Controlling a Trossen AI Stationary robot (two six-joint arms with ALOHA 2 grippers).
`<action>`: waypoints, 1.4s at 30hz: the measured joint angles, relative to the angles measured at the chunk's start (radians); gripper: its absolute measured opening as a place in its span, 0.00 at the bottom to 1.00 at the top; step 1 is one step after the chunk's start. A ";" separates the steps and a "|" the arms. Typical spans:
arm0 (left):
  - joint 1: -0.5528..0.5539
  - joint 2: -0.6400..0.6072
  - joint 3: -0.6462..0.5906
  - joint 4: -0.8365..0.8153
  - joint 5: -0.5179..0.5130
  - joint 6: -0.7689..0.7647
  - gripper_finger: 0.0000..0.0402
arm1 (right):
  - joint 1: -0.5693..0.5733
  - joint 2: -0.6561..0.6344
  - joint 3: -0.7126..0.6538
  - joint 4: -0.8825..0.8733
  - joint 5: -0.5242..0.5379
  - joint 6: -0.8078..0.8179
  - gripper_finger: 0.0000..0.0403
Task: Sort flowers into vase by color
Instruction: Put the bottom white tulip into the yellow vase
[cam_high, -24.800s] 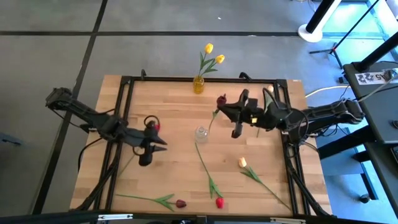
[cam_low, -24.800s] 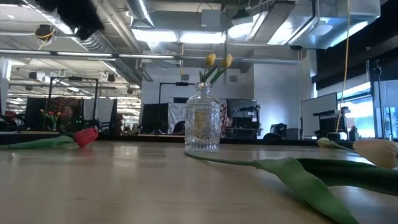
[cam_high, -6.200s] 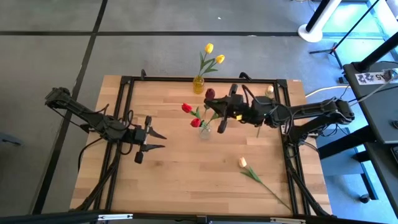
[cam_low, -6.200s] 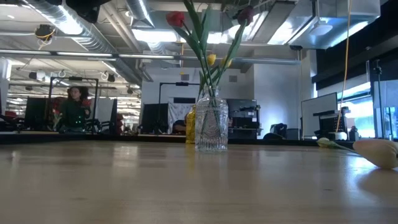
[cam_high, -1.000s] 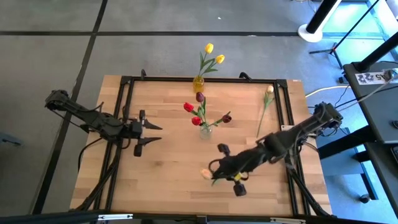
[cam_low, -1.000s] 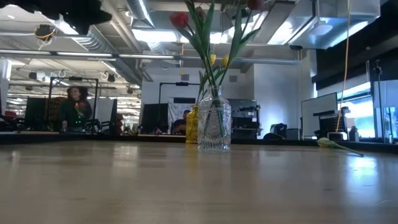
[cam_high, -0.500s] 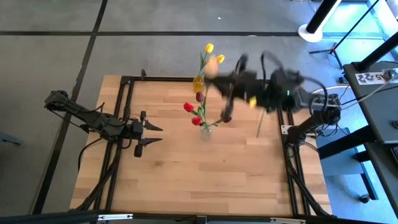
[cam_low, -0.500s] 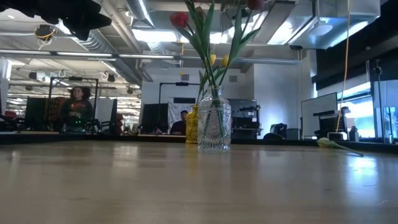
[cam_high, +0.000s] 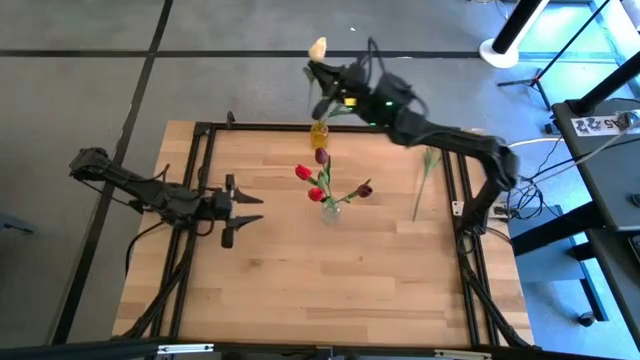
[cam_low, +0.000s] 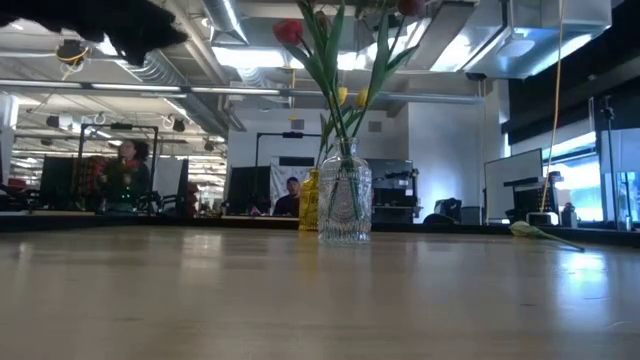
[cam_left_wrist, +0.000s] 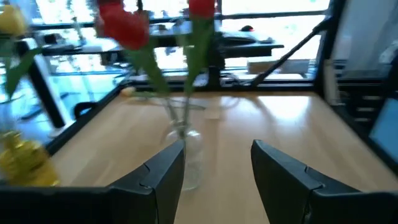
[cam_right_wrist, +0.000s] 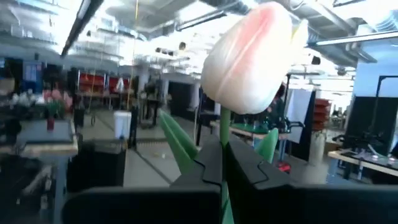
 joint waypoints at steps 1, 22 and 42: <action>0.024 0.000 -0.013 0.011 0.001 -0.003 0.45 | -0.015 0.027 -0.015 0.055 -0.013 0.006 0.00; 0.637 -0.004 -0.043 0.324 0.562 -0.030 0.45 | -0.095 0.151 -0.001 0.113 -0.219 0.036 0.00; 0.811 0.022 -0.300 0.719 0.679 -0.076 0.45 | -0.096 0.155 -0.042 0.159 -0.183 -0.018 0.00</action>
